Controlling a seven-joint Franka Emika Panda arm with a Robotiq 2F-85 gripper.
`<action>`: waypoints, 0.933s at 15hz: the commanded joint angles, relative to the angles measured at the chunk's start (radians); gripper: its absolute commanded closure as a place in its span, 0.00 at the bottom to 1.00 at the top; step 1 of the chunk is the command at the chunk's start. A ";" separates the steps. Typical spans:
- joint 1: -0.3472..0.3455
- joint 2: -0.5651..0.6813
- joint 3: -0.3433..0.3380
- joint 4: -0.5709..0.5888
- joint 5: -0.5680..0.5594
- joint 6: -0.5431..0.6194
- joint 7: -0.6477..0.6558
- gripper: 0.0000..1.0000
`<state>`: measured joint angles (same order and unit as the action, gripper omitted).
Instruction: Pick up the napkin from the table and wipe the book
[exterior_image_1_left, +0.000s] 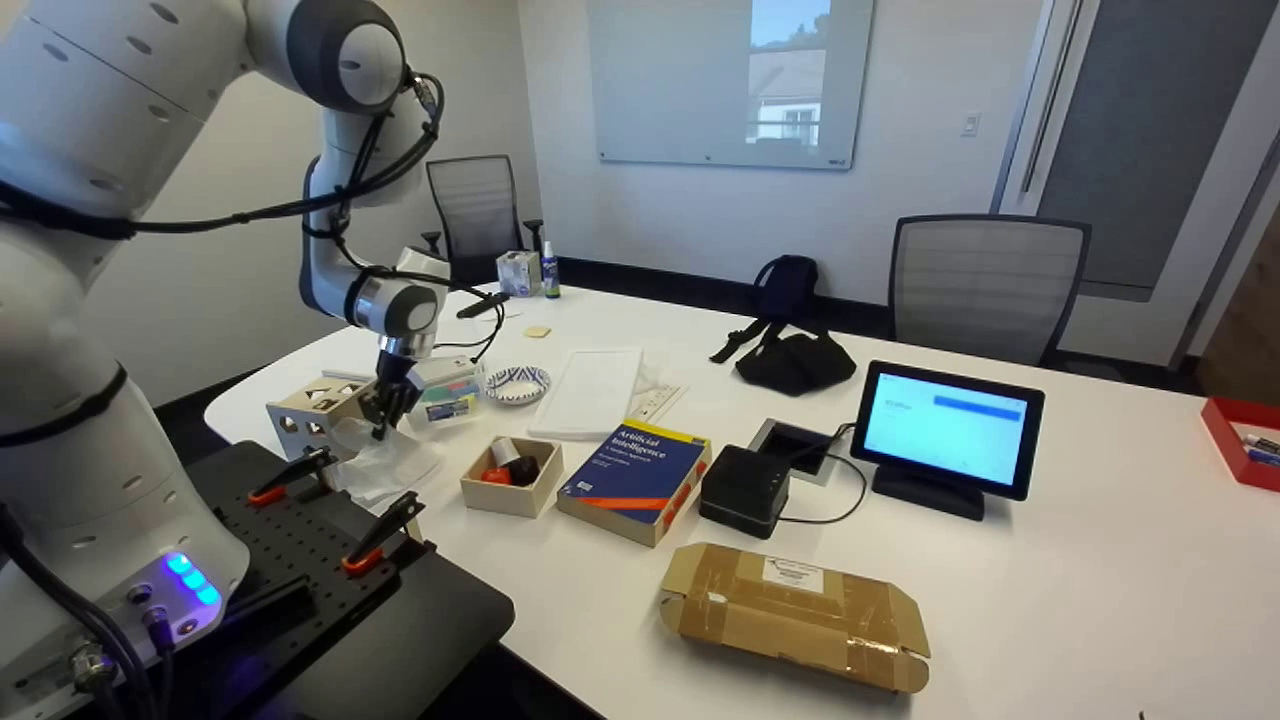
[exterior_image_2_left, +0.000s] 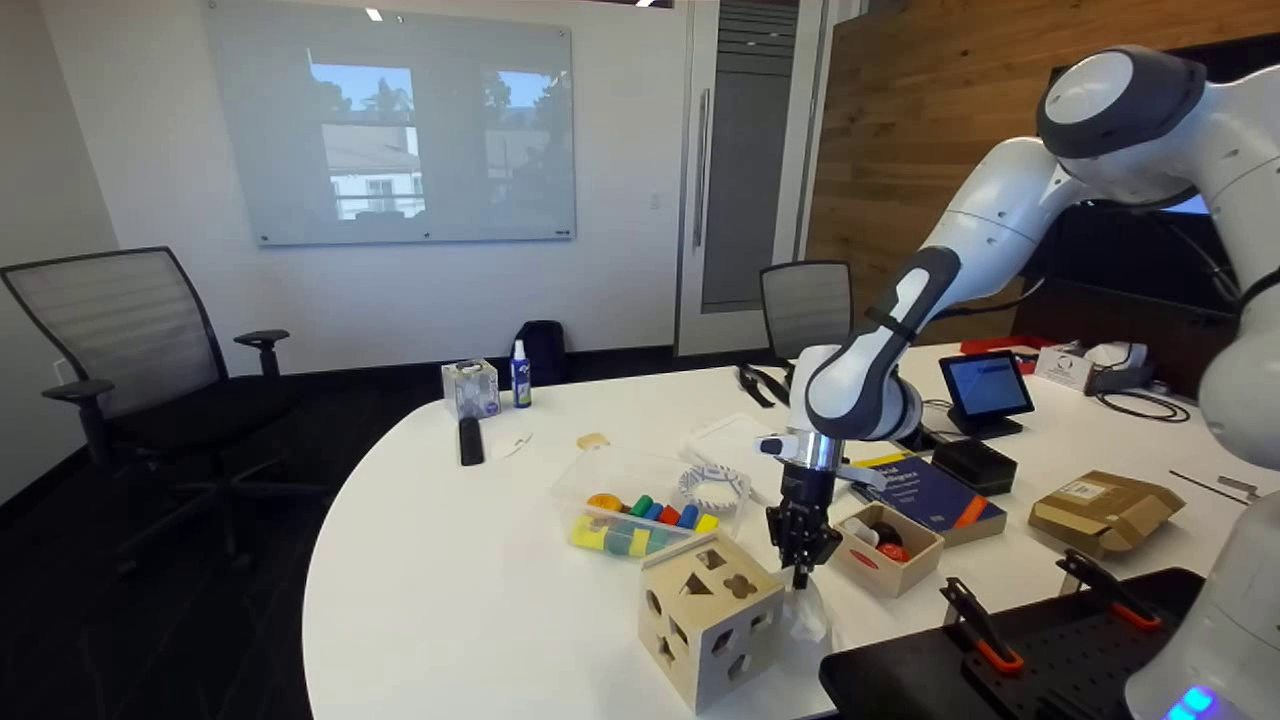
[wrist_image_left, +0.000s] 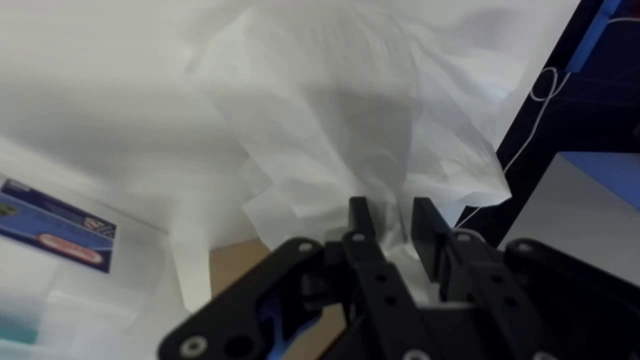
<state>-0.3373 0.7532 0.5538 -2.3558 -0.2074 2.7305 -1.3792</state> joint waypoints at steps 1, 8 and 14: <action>0.075 -0.056 -0.074 0.042 0.055 -0.048 0.015 0.42; 0.143 -0.148 -0.176 0.093 0.135 -0.161 0.062 0.00; 0.216 -0.349 -0.305 0.028 0.120 -0.034 0.222 0.00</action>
<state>-0.1688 0.5374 0.3071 -2.2513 -0.0975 2.6375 -1.2392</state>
